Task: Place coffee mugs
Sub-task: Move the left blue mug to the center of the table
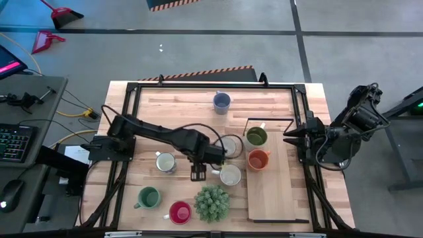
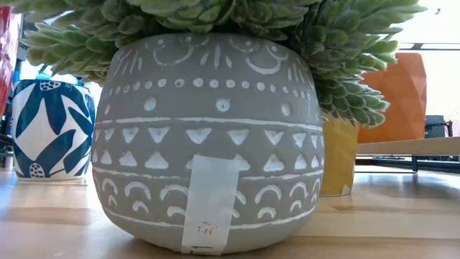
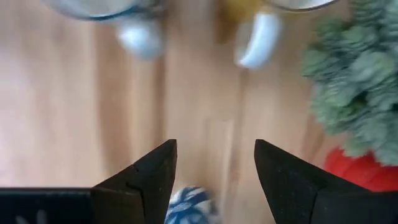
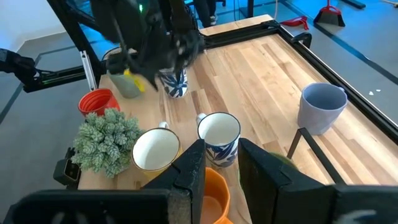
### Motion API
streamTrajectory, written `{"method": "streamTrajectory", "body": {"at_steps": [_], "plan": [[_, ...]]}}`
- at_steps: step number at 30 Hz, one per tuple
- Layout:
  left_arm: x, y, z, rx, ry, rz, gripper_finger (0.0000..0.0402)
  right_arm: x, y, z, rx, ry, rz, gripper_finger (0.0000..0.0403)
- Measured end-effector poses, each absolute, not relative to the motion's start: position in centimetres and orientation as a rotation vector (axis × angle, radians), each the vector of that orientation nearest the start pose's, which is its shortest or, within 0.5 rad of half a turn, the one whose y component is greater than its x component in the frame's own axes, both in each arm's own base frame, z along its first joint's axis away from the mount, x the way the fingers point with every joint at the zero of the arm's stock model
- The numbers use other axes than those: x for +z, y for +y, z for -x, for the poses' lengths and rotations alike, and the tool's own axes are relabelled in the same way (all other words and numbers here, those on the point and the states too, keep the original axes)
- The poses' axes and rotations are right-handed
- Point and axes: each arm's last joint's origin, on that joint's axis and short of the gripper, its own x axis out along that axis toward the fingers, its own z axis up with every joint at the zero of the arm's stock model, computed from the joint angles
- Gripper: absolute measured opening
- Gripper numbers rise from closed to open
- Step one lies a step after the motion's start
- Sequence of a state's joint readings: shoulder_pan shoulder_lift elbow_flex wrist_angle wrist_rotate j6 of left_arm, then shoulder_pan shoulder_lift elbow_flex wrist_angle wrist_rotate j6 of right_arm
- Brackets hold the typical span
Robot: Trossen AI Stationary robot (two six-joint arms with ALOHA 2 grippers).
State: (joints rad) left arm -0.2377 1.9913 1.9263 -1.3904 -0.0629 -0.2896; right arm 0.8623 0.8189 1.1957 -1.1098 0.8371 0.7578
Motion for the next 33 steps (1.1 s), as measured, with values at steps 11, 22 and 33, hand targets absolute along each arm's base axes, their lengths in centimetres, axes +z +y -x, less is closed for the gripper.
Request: {"method": "streamTrajectory", "body": {"at_steps": [11, 22, 33], "plan": [[34.3, -7.2, -32.1, 0.223, 1.424, 0.013, 0.0202, 38.3, 7.0, -8.7, -0.134, 0.48, -0.188, 0.0081], [31.7, -6.3, -22.4, 0.399, 1.37, 0.195, 0.0202, 38.3, 6.9, -8.8, -0.149, 0.463, -0.19, 0.0081], [26.2, -6.0, -19.7, 0.366, 1.488, 0.167, 0.0202, 38.8, 7.3, -9.2, -0.173, 0.398, -0.229, 0.0081]]}}
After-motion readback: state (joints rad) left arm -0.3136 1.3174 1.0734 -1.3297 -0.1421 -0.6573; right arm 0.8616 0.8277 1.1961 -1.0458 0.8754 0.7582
